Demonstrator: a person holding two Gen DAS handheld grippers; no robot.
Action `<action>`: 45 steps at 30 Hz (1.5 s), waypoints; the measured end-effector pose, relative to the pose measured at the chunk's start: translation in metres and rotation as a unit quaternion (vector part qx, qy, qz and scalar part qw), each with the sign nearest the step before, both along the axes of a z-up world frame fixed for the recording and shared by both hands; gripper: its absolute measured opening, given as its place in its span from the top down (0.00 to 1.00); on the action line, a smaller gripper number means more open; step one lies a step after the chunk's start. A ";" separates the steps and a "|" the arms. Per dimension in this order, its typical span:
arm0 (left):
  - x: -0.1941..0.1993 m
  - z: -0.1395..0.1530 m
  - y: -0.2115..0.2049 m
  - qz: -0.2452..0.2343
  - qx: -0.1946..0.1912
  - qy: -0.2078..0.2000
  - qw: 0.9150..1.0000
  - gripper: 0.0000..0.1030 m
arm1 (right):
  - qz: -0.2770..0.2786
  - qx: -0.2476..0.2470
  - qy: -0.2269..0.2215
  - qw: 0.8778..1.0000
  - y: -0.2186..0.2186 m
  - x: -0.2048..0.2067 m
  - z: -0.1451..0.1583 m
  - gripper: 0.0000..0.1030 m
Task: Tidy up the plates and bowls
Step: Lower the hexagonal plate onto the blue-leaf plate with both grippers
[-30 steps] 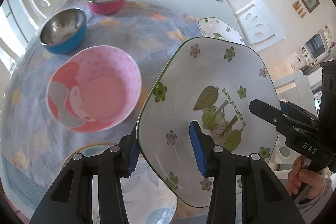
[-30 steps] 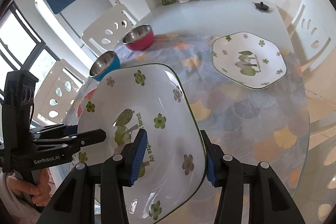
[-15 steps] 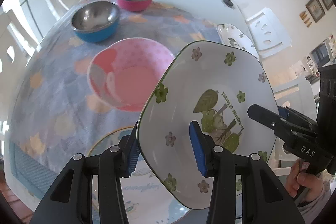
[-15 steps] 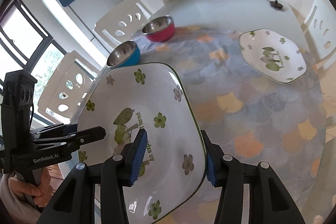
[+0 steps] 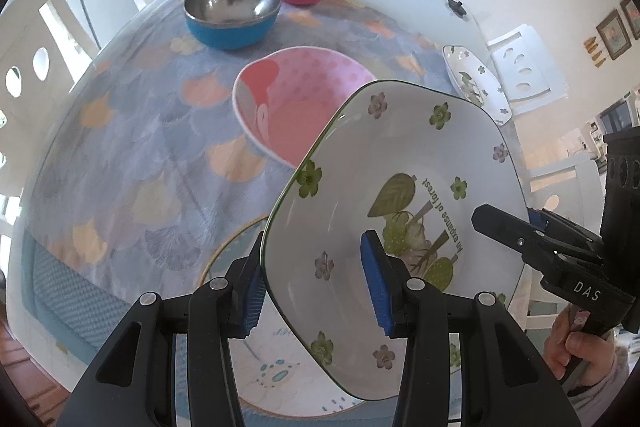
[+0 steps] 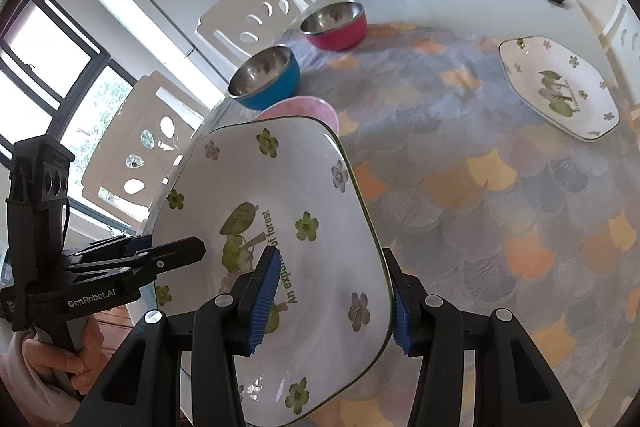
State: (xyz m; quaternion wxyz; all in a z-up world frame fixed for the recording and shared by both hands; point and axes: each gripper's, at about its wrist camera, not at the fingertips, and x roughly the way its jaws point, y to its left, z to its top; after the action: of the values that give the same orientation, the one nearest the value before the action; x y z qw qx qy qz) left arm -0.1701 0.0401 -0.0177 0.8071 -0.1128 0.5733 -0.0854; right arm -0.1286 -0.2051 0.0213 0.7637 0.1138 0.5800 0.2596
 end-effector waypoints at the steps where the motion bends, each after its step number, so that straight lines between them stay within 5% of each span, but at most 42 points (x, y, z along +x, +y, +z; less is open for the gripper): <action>1: -0.001 -0.001 0.001 0.000 0.001 0.001 1.000 0.61 | 0.000 0.000 0.001 1.000 0.001 -0.001 0.000 0.53; 20: -0.028 -0.034 0.043 0.009 0.007 0.049 0.999 0.61 | 0.033 0.012 0.068 0.997 0.045 -0.041 -0.035 0.52; 45: -0.025 -0.066 0.045 -0.025 0.037 0.099 0.994 0.60 | 0.027 -0.012 0.138 0.990 0.065 -0.054 -0.074 0.53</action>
State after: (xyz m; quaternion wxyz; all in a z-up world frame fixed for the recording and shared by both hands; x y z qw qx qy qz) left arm -0.1954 0.0855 -0.0836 0.7474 -0.0760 0.6560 -0.0725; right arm -0.1830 -0.1399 -0.0524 0.6704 0.1232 0.6859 0.2548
